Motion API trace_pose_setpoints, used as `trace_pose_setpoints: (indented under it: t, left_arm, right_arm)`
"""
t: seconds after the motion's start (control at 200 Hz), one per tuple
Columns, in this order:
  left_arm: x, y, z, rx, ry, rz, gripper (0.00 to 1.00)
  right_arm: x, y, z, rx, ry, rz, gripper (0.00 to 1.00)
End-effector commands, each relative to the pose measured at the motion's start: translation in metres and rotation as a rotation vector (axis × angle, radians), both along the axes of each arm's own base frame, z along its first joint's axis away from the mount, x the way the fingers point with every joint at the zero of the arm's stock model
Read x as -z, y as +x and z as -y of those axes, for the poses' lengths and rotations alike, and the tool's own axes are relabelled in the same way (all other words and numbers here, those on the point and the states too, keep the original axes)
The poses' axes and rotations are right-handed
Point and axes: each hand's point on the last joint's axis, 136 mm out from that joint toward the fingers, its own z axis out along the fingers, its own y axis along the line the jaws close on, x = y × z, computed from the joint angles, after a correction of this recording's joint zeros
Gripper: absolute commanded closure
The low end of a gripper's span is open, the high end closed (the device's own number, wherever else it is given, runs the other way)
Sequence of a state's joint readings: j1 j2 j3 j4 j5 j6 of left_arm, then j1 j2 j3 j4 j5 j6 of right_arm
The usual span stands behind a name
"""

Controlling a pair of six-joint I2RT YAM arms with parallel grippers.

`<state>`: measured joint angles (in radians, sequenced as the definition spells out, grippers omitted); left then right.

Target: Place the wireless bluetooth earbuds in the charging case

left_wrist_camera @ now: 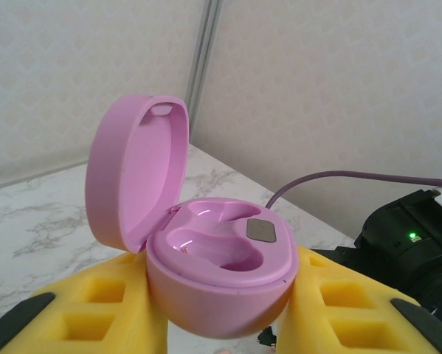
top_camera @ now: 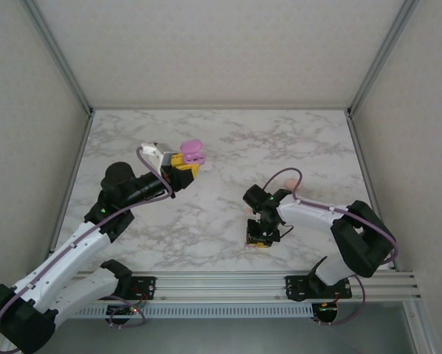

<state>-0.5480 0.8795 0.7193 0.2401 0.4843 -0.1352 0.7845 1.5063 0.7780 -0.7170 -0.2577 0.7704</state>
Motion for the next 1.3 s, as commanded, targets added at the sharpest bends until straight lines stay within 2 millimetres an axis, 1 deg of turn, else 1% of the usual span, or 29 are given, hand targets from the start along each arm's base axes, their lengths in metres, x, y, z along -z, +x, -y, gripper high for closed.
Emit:
trace_pose_setpoints:
  t: [0.0,0.21,0.37,0.496,0.621,0.696,0.776,0.876,0.966,1.086,1.296]
  left_arm:
    - [-0.005,0.0,-0.001,-0.009,-0.001,0.018,0.8]
    - [-0.005,0.0,-0.001,-0.012,0.002,0.018,0.8]
    - [-0.007,0.0,-0.002,-0.014,0.005,0.019,0.8]
    - [-0.008,-0.001,-0.004,-0.022,0.006,0.022,0.8]
    - [-0.009,-0.002,-0.006,-0.033,0.01,0.024,0.79]
    - [-0.01,-0.003,-0.008,-0.038,0.011,0.028,0.79]
    - [-0.01,-0.002,-0.009,-0.046,0.012,0.028,0.79]
    - [-0.009,-0.001,-0.008,-0.045,0.016,0.026,0.79]
    - [-0.008,0.0,-0.007,-0.041,0.023,0.024,0.79]
    - [-0.006,0.002,-0.005,-0.036,0.034,0.022,0.79]
    - [-0.007,0.003,-0.004,-0.034,0.036,0.024,0.79]
  right_arm:
    - [0.0,0.002,0.005,-0.012,-0.052,0.012,0.76]
    - [-0.006,0.022,0.003,-0.034,-0.078,0.093,0.79]
    - [-0.009,0.041,-0.007,-0.115,-0.092,0.141,0.79]
    - [-0.005,0.053,-0.018,-0.208,-0.093,0.148,0.78]
    - [0.001,0.06,-0.025,-0.285,-0.096,0.139,0.78]
    - [0.001,0.061,-0.029,-0.322,-0.085,0.141,0.75]
    - [-0.002,0.065,-0.02,-0.33,-0.136,0.162,0.71]
    - [-0.015,0.071,-0.007,-0.322,-0.218,0.178,0.66]
    - [-0.02,0.075,-0.009,-0.297,-0.196,0.219,0.64]
    - [-0.024,0.072,-0.01,-0.261,-0.178,0.225,0.63]
    - [-0.023,0.065,0.001,-0.228,-0.196,0.226,0.62]
